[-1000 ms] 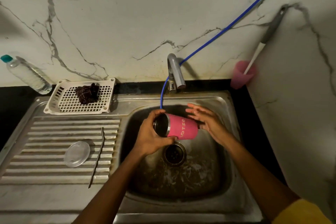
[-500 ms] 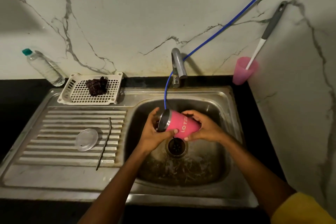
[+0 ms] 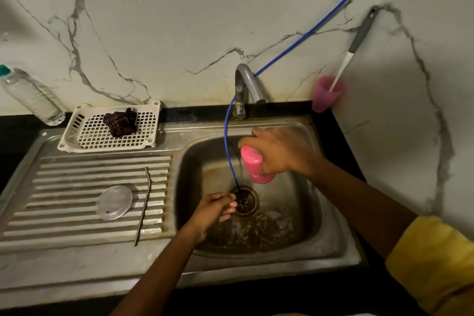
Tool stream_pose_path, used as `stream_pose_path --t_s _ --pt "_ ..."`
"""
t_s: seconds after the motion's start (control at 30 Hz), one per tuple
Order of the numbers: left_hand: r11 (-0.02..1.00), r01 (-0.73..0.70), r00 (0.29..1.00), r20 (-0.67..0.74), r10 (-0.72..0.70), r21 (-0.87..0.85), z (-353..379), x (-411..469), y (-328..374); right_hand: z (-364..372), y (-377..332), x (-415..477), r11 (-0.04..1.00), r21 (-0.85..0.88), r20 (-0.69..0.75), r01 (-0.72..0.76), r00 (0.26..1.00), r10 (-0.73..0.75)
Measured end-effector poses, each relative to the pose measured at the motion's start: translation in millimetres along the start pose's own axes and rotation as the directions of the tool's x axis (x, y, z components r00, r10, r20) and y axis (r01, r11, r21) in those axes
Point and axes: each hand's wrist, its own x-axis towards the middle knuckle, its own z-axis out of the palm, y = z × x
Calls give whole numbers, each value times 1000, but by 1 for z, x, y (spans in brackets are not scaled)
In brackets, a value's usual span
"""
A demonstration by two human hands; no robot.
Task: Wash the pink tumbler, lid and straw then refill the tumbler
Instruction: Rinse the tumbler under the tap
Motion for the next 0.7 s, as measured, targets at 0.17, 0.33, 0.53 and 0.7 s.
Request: stream_pose_path --t_s 0.17,0.33,0.53,0.7 --pt "945 238 953 240 -183 -223 12 -1 21 29 -12 -6 841 498 -89 -211 952 292" --pt "790 304 941 295 -163 -533 27 12 45 55 -48 -26 643 689 -127 -334 818 561" --pt "712 135 988 148 -45 -689 42 35 77 59 -30 -37 512 828 -65 -228 868 492" --pt "916 -253 966 -130 222 -312 41 39 93 24 72 -34 527 773 -141 -352 715 684"
